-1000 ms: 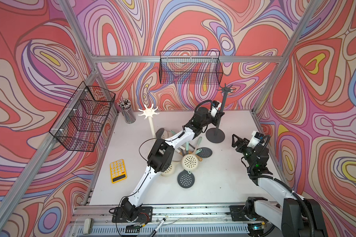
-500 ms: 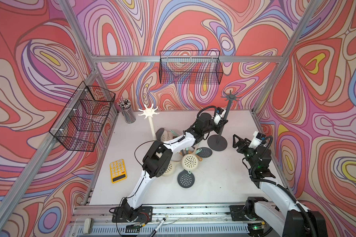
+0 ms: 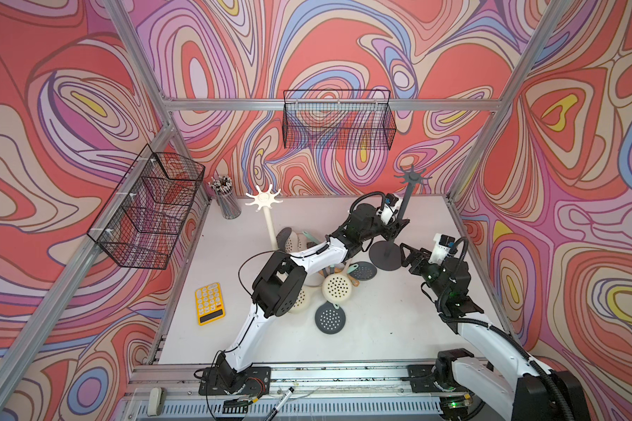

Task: Hang the skimmer on the kitchen utensil rack
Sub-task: Adjust the rack at the center of the board, then pick up the skimmer from the center of the board.

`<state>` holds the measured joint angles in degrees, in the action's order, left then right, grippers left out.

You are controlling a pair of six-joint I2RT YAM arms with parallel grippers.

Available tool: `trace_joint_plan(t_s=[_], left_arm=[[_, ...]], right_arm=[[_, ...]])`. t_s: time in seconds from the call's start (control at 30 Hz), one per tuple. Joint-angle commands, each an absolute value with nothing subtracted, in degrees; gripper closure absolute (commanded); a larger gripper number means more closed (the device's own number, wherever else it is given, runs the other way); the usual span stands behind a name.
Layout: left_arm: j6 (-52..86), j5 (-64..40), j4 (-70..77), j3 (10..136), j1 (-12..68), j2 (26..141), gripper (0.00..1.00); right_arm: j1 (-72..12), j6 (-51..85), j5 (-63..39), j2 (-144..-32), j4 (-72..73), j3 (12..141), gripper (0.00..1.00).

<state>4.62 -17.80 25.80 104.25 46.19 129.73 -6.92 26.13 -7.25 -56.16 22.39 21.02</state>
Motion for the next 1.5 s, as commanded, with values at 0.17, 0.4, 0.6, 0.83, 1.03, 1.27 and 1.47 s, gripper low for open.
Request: trace_joint_plan(t_s=[0.17, 0.4, 0.6, 0.83, 1.03, 1.27, 1.47], left_arm=[[1.50, -17.63, 24.24, 98.73, 46.42, 121.25, 0.21], [0.97, -13.07, 21.62, 90.42, 45.39, 114.04, 0.00], [2.63, -7.26, 16.15, 82.34, 43.73, 105.36, 0.00], [3.48, -1.08, 6.09, 73.28, 42.65, 93.85, 0.02], [7.03, 3.44, -2.75, 65.55, 42.17, 82.58, 0.04], [14.07, 0.96, -12.46, 59.02, 42.19, 73.91, 0.00], [15.12, 1.89, -20.37, 57.40, 42.19, 68.37, 0.00]], right_arm=[[-13.01, 25.80, -3.61, -57.38, 18.03, 23.03, 0.07], [-18.31, 26.21, -2.59, -58.92, 16.93, 22.56, 0.07], [-24.94, 26.26, -1.70, -62.44, 21.18, 22.18, 0.08], [-35.12, 24.10, 0.98, -71.81, 28.69, 25.25, 0.08], [-37.57, 23.11, -0.83, -81.53, 34.56, 31.12, 0.09], [-37.53, 24.36, -2.61, -92.90, 36.99, 39.38, 0.13], [-37.53, 27.70, -6.14, -100.12, 38.12, 44.12, 0.23]])
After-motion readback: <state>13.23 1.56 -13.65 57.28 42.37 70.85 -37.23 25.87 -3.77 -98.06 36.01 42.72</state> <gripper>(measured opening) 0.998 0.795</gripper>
